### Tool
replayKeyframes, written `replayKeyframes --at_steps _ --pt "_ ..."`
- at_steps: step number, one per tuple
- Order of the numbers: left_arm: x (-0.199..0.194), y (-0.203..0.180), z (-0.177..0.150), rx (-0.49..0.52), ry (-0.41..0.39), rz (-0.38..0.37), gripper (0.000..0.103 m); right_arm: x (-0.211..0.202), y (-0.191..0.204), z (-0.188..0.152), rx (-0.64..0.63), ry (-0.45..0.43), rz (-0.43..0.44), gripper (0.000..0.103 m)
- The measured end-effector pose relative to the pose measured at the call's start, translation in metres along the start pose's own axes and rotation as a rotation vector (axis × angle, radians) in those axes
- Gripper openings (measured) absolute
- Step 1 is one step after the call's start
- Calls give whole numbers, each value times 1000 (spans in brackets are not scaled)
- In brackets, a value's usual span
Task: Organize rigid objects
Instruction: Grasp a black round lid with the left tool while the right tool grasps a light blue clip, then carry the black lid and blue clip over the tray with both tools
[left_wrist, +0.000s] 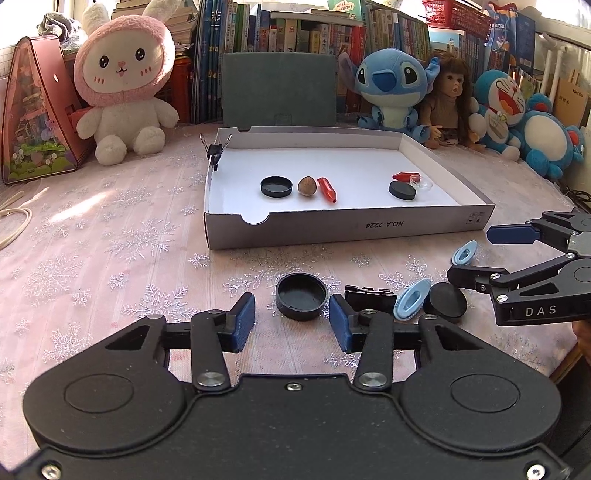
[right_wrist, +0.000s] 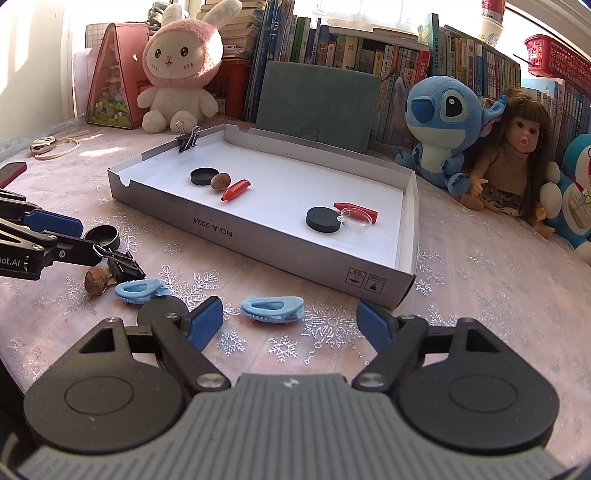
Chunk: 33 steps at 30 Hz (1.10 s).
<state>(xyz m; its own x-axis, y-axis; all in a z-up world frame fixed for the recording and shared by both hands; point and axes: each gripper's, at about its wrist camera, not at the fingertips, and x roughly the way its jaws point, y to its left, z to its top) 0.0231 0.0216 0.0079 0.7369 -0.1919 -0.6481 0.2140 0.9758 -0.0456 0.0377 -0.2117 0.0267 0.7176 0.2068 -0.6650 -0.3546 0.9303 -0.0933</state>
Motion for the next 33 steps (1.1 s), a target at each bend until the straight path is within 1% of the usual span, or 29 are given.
replayKeyframes --at_steps 4,8,9,10,11,12,13,14,19,22,24,29,33 --pt "6 -10 -3 41 -20 35 38 1 1 -1 15 1 8 87" --pt "7 -15 -4 48 -34 38 33 1 3 -3 24 -11 8 80" --pt "8 -16 -4 47 -37 43 30 1 2 -2 29 -13 7 76" --pt "8 -16 -4 44 -40 49 30 1 2 -2 37 -16 5 75" --pt "8 -16 -3 37 -43 59 30 1 1 -2 45 -17 5 70" --pt "7 -15 -3 32 -48 68 30 1 1 -2 53 -19 6 61" --pt "6 -15 -2 30 -52 73 30 1 0 -2 58 -21 10 55" --pt "5 -14 -1 28 -58 76 30 0 0 -1 63 -24 11 45" --pt "-3 -12 8 17 -84 66 30 -7 0 0 63 -43 -1 45" --pt "-9 -10 18 3 -96 46 30 -14 -7 8 126 -48 48 45" --pt "-11 -9 26 -2 -103 42 30 -18 -10 16 156 -63 57 45" --pt "-11 -2 50 -30 -119 25 30 -16 -22 39 183 -94 11 45" --pt "-5 5 73 -56 -127 11 30 -7 -39 57 238 -75 -8 45"
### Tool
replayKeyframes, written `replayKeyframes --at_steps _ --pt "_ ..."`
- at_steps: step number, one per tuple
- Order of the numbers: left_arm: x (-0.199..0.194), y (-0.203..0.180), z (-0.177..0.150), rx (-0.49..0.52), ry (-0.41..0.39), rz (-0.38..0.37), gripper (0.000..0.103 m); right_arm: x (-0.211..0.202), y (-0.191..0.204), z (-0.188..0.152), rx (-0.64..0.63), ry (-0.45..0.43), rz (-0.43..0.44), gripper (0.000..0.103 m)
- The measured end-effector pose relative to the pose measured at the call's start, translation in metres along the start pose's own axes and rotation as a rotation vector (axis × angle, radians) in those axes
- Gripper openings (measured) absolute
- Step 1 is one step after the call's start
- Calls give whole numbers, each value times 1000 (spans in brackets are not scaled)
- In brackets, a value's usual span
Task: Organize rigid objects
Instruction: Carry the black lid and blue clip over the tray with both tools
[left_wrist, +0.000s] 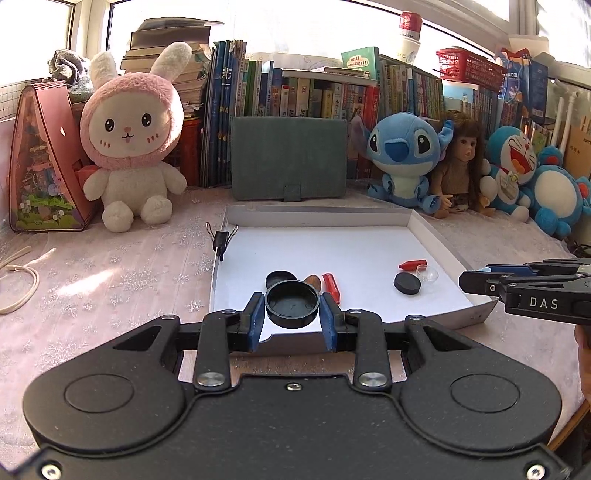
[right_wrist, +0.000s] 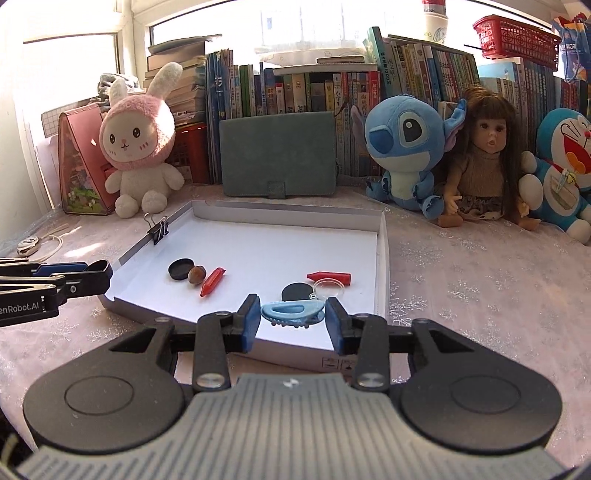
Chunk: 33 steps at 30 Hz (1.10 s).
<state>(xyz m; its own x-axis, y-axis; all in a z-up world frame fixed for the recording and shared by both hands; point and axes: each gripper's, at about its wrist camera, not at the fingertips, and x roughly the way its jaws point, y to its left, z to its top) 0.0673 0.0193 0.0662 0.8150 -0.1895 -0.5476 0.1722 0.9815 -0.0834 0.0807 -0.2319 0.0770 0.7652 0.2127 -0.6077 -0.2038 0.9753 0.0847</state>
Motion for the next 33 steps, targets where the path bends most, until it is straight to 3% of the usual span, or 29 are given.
replayKeyframes --at_steps 8,14,23,33 --pt "45 5 48 -51 44 -37 30 37 -29 40 128 56 -46 45" --pt "98 7 70 -123 110 -37 30 72 -35 62 152 105 -56 45" --pt "155 10 63 -122 226 21 30 118 -31 60 125 200 -88 45" --pt "166 5 54 -69 231 63 30 135 -34 53 131 240 -88 45"
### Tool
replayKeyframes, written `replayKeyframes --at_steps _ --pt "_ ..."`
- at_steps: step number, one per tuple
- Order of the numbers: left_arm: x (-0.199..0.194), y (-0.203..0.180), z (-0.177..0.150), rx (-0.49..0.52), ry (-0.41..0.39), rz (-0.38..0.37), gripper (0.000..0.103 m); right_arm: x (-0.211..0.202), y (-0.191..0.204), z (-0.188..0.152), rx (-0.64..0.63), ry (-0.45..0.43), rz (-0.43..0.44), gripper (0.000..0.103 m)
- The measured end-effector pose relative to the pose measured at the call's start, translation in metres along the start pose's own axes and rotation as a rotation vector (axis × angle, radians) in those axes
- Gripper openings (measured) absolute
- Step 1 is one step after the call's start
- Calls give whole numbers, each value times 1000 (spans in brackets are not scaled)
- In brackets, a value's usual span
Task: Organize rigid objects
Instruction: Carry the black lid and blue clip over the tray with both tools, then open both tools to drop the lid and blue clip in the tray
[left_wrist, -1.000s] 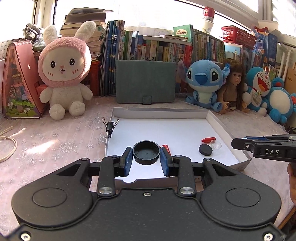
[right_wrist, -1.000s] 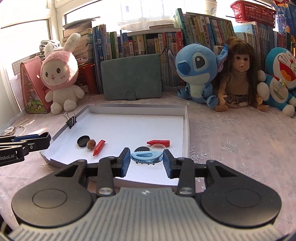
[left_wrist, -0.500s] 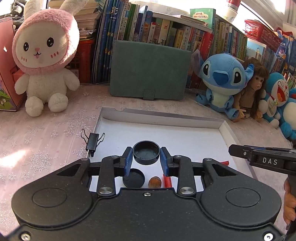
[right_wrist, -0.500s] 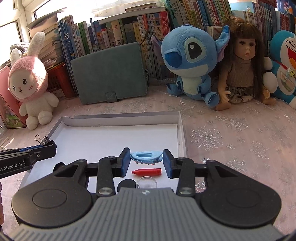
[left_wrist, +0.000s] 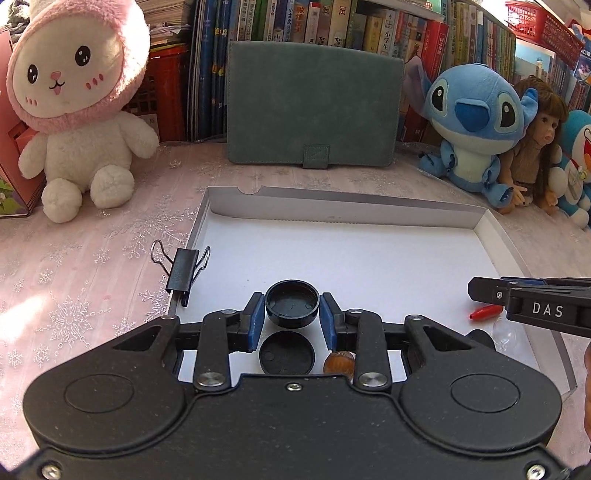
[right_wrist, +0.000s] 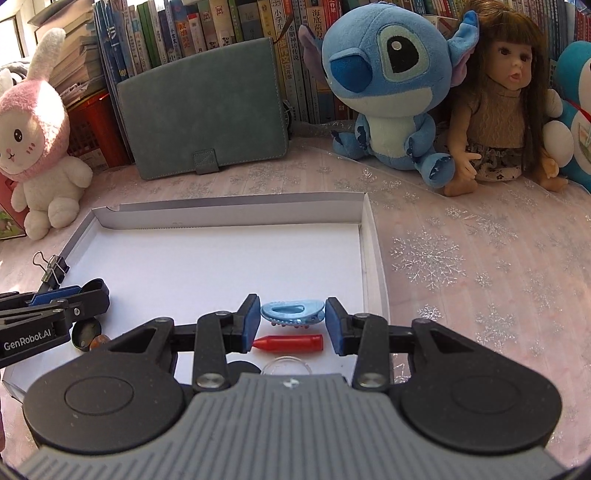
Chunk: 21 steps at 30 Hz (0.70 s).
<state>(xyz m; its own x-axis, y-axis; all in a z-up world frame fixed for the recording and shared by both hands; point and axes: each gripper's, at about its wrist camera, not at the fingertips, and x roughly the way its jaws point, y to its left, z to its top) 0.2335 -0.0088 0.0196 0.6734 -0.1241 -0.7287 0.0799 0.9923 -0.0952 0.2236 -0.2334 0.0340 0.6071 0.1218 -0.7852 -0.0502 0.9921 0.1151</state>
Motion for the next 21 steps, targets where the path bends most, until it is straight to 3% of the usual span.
replayKeyframes --at_steps 13,16,18,21 --pt "3 0 -5 16 -4 16 30 7 1 -4 -1 9 4 45" --pt "-1 0 -5 15 -15 5 31 3 0 -3 6 -9 15 50" --pt "-9 -1 -5 32 -40 1 39 -3 0 -3 3 -31 20 59" --pt "-23 -4 -6 69 -79 -1 47 -13 0 -3 -14 -52 25 59"
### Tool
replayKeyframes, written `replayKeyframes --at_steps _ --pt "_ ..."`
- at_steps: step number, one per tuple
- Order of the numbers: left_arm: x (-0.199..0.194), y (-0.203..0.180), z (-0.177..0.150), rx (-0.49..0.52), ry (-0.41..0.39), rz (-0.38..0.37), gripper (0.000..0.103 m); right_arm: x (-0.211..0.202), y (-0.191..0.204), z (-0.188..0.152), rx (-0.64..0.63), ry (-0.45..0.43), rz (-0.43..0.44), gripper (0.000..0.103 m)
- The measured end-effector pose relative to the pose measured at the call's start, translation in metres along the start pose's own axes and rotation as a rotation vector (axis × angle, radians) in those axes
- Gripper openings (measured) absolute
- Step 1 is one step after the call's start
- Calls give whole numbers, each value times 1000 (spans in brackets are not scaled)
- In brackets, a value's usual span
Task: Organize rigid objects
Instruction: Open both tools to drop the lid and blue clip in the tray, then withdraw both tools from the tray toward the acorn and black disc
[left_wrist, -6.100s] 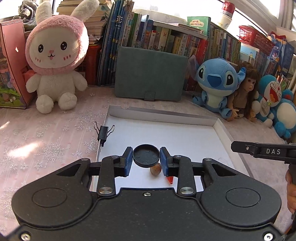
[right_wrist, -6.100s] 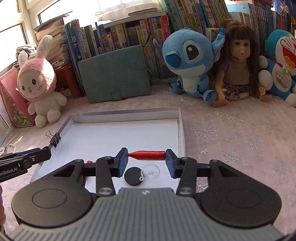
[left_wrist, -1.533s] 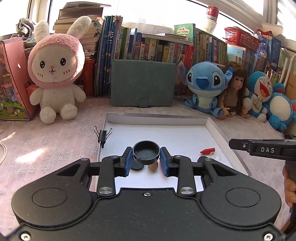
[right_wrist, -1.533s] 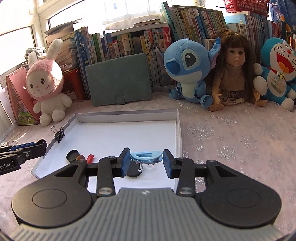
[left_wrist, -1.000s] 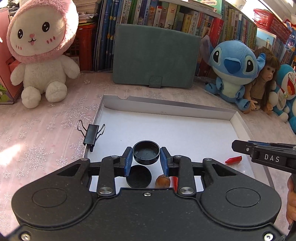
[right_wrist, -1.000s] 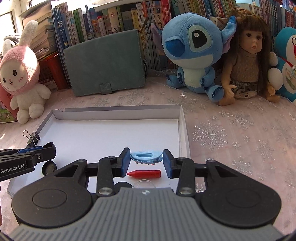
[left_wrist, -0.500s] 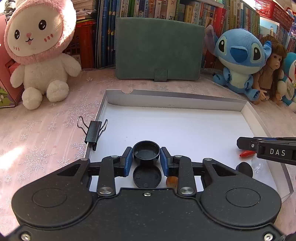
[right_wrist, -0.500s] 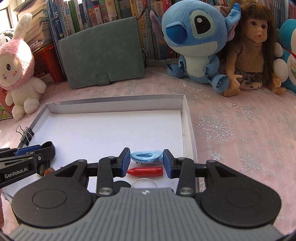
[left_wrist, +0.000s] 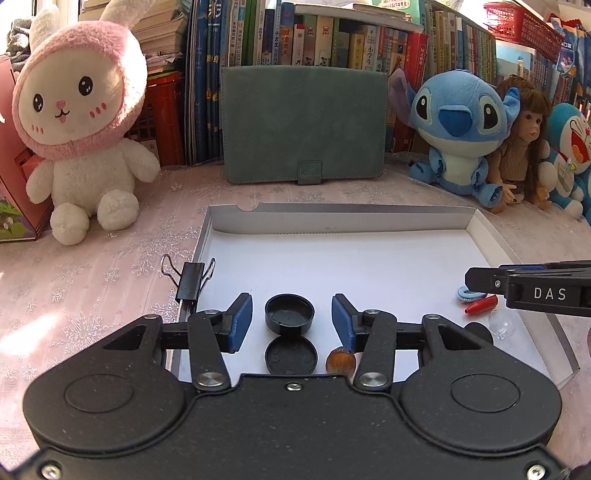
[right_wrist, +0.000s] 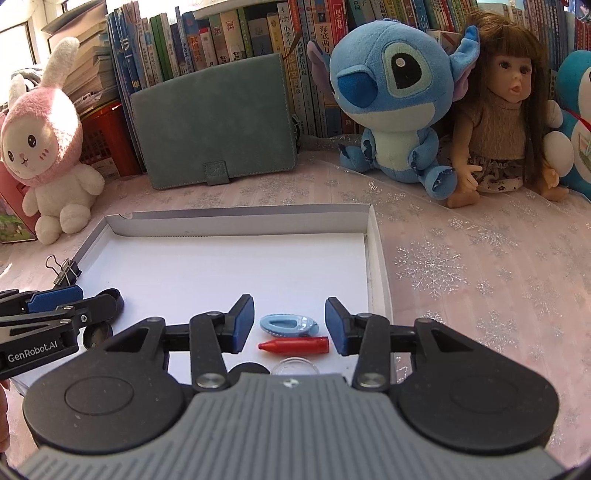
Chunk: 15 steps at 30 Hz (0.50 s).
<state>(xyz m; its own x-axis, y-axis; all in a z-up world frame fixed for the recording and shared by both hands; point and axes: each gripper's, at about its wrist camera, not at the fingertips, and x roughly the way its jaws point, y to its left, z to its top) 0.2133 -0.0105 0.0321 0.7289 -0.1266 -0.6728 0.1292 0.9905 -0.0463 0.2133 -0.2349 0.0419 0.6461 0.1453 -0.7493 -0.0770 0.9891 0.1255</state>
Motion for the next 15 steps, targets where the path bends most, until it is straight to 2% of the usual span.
replayKeyframes --at_steps 4,9,15 --pt "-19 -1 -5 20 -32 -26 57 -19 -2 -5 -9 -39 24 65" --pt "-46 0 -18 19 -67 -74 64 -43 0 -17 -61 -82 54 75" --pt "-78 -1 -40 41 -88 -119 68 -76 10 -39 -157 -149 84 83"
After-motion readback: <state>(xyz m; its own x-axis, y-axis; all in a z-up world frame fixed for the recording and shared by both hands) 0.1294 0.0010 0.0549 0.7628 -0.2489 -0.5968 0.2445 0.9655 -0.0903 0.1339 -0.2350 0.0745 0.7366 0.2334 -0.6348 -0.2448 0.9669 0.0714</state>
